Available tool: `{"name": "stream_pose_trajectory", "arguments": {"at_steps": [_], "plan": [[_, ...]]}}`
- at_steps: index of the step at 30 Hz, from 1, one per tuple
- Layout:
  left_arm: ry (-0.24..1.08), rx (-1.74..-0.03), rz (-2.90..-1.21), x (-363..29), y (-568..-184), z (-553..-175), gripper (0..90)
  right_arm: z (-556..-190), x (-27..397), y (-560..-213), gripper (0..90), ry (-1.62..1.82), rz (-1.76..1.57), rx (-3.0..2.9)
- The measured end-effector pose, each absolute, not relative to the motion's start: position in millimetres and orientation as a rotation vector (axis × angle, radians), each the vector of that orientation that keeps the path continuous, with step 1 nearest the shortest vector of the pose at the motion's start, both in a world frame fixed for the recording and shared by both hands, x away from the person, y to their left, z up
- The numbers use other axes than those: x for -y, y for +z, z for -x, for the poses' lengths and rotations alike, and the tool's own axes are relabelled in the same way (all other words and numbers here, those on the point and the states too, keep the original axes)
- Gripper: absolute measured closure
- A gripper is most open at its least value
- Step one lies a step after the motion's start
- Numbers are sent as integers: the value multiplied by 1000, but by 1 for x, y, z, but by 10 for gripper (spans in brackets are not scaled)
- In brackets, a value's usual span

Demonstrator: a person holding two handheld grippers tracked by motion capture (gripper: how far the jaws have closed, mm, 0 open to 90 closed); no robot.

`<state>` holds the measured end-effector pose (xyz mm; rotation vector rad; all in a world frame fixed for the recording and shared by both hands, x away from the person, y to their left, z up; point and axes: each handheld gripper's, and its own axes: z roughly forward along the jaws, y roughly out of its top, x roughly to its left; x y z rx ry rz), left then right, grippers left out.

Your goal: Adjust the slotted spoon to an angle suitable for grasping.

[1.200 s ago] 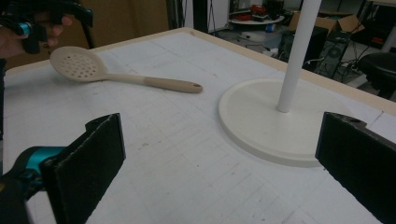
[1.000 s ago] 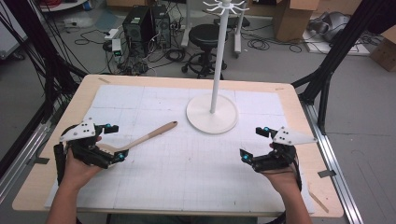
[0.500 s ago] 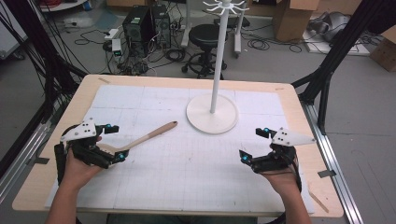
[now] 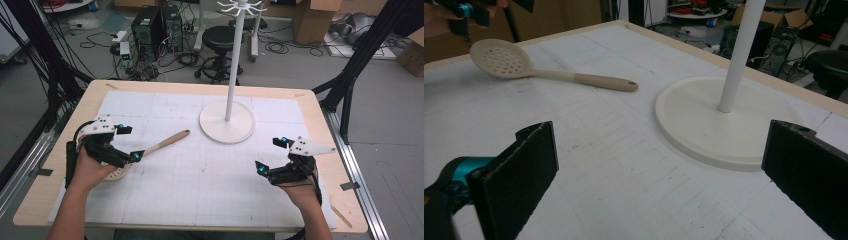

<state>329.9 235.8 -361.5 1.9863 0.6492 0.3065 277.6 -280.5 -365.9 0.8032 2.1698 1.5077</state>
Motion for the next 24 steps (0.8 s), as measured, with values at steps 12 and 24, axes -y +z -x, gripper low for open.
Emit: {"name": "stream_pose_trajectory", "arguments": {"at_steps": [12,24], "plan": [[250,-669,-2178,-202,-362,-370,161,-277,283,-365,3,1507,-802,-2160],[223,-778,-2297,-192,-385,-392,260,-279,283,-366,3,1502,-808,-2163]]}}
